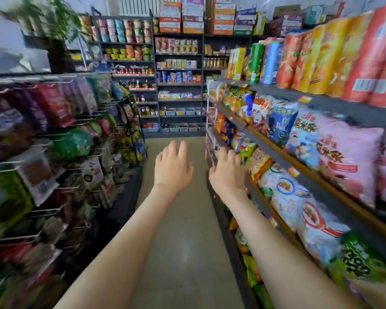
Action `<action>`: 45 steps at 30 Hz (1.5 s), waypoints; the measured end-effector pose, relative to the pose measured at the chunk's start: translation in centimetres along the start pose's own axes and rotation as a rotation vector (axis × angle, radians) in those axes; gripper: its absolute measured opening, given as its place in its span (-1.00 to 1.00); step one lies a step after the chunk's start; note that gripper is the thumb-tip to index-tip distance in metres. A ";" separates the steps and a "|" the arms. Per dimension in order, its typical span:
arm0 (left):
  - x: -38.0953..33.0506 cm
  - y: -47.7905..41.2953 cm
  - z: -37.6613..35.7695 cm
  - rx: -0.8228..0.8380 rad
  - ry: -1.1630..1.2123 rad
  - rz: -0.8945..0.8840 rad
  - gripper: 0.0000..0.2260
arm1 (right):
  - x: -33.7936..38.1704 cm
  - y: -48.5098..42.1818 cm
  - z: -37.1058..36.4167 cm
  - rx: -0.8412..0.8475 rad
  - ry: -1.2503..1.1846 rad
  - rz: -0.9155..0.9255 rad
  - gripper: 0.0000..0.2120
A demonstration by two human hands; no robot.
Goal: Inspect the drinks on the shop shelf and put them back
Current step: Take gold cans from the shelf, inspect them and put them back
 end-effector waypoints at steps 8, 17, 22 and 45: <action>8.7 -14.1 -14.9 0.116 -0.004 0.012 -0.44 | 2.0 -15.7 -15.7 0.112 -0.002 0.030 -0.42; 11.7 -32.1 -28.9 0.206 0.042 -0.055 -0.45 | 0.5 -34.0 -27.6 0.169 0.030 -0.043 -0.41; 13.1 -41.7 -39.9 0.259 0.074 -0.054 -0.43 | -1.9 -45.6 -37.2 0.182 0.047 -0.022 -0.41; 36.7 -108.5 -85.6 0.222 -0.022 0.064 -0.46 | 3.7 -118.8 -83.6 0.279 -0.057 0.163 -0.37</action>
Point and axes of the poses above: each hand's wrist, its own y-axis away from the middle knuckle, its own z-axis out of the back of the hand, x = y × z, the point moved 8 cm from there along -y, towards the middle knuckle, and after that the axes turned 14 degrees about -y, right-handed, at the moved point
